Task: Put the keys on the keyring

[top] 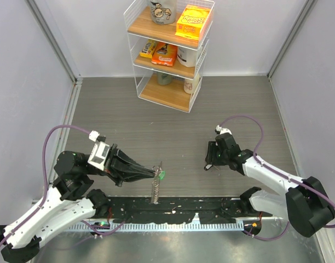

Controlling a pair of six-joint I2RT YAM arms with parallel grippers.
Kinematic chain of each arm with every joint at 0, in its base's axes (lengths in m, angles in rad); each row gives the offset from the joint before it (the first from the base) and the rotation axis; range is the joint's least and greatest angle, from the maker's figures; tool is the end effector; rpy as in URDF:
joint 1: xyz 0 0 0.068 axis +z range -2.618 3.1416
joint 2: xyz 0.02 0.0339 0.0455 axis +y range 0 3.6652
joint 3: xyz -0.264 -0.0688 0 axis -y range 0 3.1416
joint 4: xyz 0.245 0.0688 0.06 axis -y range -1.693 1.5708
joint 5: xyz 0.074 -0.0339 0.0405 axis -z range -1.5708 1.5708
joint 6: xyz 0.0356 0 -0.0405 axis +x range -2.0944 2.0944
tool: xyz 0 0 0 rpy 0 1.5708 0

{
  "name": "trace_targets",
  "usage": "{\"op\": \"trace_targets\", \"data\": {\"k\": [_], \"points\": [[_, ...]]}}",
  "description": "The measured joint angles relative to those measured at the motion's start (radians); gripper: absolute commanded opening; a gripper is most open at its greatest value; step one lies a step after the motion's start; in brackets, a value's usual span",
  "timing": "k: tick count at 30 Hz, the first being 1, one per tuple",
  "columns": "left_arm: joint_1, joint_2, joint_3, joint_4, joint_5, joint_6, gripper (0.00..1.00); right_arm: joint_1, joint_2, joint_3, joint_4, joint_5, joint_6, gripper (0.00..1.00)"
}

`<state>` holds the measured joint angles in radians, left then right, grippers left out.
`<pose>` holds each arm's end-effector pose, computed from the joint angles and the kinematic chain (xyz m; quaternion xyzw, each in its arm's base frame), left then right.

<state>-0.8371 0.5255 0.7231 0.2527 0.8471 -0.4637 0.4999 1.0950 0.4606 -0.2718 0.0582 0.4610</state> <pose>0.0525 -0.0980 0.3953 0.4320 0.4114 -0.6414 0.4824 0.1761 0.0938 0.1651 -0.0089 0.9449 0.1263 0.3019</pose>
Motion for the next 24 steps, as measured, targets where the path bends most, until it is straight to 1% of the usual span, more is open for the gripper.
{"op": "trace_targets", "data": {"k": [8,16,20,24], "points": [[0.0,0.001,0.0,0.006,-0.002,-0.004,0.0,-0.005,0.027,-0.006,0.024,-0.029,-0.003,0.43],[0.0,0.007,-0.002,0.021,-0.002,-0.012,0.0,-0.005,0.025,-0.02,0.033,-0.039,-0.006,0.33],[0.0,0.011,-0.002,0.034,-0.003,-0.026,0.0,-0.005,0.017,-0.026,0.034,-0.051,-0.006,0.2],[0.0,0.016,-0.002,0.044,-0.003,-0.032,0.0,-0.005,0.002,-0.039,0.034,-0.068,-0.006,0.12]]}}
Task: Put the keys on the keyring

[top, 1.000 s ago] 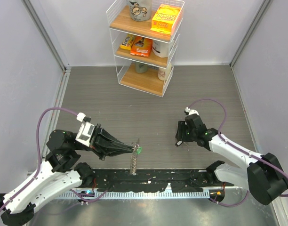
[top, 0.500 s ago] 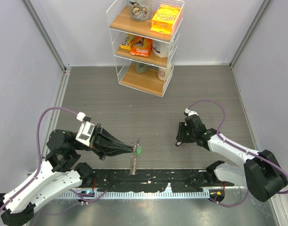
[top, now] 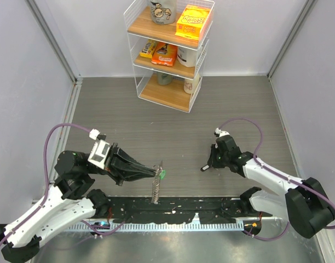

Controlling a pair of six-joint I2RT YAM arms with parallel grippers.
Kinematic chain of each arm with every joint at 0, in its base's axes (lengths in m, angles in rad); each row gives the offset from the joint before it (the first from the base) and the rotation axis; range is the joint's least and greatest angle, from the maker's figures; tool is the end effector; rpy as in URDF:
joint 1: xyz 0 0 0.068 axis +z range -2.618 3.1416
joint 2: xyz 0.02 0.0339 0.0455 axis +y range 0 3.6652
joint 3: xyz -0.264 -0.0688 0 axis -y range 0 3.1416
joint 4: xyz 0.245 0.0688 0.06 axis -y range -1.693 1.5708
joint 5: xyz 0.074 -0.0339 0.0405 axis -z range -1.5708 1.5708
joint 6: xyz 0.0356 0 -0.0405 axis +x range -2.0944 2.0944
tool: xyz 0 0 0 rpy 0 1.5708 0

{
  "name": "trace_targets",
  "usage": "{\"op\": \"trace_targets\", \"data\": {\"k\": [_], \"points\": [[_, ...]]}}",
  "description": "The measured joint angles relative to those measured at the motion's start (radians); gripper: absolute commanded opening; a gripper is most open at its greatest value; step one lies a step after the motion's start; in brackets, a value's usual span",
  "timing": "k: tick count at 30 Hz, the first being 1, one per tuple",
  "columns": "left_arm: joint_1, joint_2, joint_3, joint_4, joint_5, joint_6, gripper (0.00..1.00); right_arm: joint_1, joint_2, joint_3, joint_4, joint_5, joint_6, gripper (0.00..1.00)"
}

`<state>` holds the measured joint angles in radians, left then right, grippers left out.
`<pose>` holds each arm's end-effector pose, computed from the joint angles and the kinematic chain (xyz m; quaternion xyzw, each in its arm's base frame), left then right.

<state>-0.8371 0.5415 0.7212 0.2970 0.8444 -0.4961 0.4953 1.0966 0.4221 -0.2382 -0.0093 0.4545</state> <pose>0.0545 -0.1002 0.3972 0.4254 0.4082 -0.6492 0.4805 0.1717 0.0931 0.1555 -0.0208 0.9461 0.1517 0.2854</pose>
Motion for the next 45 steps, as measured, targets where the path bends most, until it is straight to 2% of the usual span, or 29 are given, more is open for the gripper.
{"op": "trace_targets", "data": {"k": [2,10,18,21,26,36,45], "points": [[0.0,0.0,0.0,0.002,0.0,-0.002,0.0,0.0,-0.01,-0.006,0.0,-0.003,0.0,0.06],[0.0,0.0,0.0,0.005,-0.001,-0.013,0.0,0.0,-0.063,-0.019,-0.002,-0.015,0.001,0.05],[0.0,0.0,0.0,0.006,-0.012,-0.02,0.0,0.0,-0.304,-0.021,-0.029,-0.073,-0.008,0.05],[0.0,0.0,-0.001,0.006,-0.015,-0.02,0.0,0.0,-0.414,-0.005,-0.035,-0.154,-0.023,0.05],[0.0,0.001,-0.001,0.007,-0.024,-0.019,0.0,0.0,-0.484,0.07,-0.018,-0.359,-0.043,0.06],[0.0,0.015,-0.001,0.016,-0.032,-0.019,0.0,0.0,-0.51,0.188,0.056,-0.692,-0.059,0.05],[0.0,0.025,-0.005,0.054,-0.03,-0.024,0.0,0.0,-0.506,0.355,0.13,-0.844,-0.059,0.05]]}}
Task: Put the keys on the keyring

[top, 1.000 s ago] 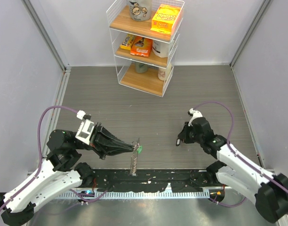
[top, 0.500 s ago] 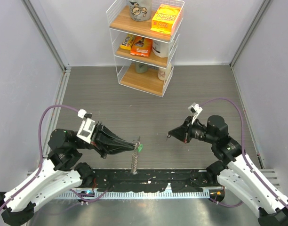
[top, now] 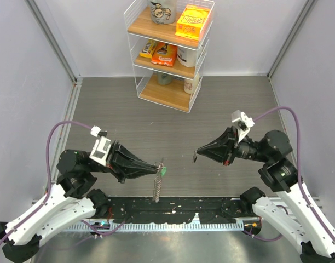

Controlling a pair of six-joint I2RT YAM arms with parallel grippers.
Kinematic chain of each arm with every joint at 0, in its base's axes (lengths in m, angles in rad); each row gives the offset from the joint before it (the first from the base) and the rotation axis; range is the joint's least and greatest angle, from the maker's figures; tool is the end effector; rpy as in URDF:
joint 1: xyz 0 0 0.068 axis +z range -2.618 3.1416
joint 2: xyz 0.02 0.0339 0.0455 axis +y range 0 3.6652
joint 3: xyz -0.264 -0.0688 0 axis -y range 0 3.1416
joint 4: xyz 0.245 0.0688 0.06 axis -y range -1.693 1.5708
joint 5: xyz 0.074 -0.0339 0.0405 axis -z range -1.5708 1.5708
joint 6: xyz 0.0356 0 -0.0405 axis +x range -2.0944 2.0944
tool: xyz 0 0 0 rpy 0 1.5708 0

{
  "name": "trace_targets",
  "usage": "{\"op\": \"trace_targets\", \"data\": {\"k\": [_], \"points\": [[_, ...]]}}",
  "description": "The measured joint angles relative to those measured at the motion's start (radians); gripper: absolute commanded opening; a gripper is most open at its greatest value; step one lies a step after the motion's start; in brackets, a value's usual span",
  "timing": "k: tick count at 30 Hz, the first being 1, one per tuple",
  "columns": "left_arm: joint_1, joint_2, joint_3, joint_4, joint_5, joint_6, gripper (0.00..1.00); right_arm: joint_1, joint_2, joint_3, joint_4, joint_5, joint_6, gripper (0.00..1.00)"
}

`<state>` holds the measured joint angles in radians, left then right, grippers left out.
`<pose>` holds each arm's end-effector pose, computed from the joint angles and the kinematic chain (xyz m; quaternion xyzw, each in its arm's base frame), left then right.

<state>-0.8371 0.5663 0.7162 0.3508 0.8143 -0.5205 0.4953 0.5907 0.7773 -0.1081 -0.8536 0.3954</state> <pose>0.0590 -0.1041 0.3983 0.4102 0.4086 -0.6531 0.4880 0.0994 0.0842 0.3726 -0.3344 0.6020 0.5415 0.4822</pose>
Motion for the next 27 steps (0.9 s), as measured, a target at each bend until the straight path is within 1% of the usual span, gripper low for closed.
{"op": "trace_targets", "data": {"k": [7,10,16,18,21,27], "points": [[0.0,0.014,-0.003,0.029,0.002,-0.023,0.0,0.026,0.022,0.129,0.061,-0.034,-0.036,0.06],[0.0,0.021,-0.005,0.057,0.01,-0.033,0.0,0.076,0.054,0.164,0.071,-0.034,-0.072,0.05],[0.0,0.052,-0.005,0.095,0.054,-0.061,0.0,0.286,0.159,0.301,-0.045,0.037,-0.274,0.05],[0.0,0.062,-0.005,0.108,0.072,-0.075,0.0,0.336,0.179,0.328,-0.063,0.055,-0.336,0.05],[0.0,0.076,-0.005,0.134,0.102,-0.098,0.0,0.384,0.201,0.355,-0.102,0.073,-0.424,0.05],[0.0,0.089,-0.005,0.201,0.149,-0.148,0.0,0.436,0.254,0.43,-0.172,0.092,-0.562,0.06]]}}
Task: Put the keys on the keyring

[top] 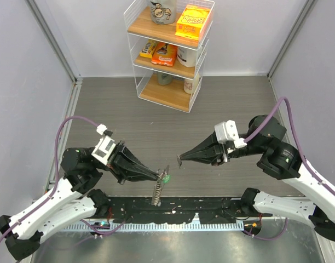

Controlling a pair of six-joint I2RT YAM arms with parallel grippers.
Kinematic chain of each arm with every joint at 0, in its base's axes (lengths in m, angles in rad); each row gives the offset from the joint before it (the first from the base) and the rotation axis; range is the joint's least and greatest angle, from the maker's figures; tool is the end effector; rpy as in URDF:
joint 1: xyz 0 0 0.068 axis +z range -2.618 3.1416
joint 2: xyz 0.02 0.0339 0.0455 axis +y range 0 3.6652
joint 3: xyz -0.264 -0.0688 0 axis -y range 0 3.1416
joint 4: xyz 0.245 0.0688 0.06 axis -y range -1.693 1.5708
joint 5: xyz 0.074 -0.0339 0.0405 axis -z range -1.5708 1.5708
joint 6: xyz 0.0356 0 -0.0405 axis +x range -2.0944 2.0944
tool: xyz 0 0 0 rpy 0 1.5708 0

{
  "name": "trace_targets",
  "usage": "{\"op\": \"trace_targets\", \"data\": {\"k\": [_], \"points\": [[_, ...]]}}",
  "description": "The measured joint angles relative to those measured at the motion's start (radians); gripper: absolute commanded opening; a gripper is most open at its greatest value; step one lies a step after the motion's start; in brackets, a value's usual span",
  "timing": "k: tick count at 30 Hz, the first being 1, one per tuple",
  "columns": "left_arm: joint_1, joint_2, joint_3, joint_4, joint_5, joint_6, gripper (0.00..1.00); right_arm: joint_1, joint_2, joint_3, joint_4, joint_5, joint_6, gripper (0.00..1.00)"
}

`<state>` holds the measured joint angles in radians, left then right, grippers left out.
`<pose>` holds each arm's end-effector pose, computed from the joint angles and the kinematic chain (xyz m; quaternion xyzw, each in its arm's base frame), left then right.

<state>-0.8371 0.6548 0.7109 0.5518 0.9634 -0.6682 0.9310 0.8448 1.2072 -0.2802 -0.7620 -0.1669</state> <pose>0.0649 -0.1156 0.4018 0.4438 0.3743 -0.6935 0.4266 0.0710 0.1366 0.4621 -0.5615 0.3938 0.4883 0.5397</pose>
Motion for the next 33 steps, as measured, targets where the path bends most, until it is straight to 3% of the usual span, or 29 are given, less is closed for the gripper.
{"op": "trace_targets", "data": {"k": [17,33], "points": [[-0.007,0.016,0.0,0.08,0.051,-0.058,0.0,0.197,0.11,0.119,-0.113,0.044,-0.185,0.05],[-0.007,0.016,0.0,0.084,0.051,-0.058,0.0,0.273,0.177,0.179,-0.134,0.1,-0.228,0.05]]}}
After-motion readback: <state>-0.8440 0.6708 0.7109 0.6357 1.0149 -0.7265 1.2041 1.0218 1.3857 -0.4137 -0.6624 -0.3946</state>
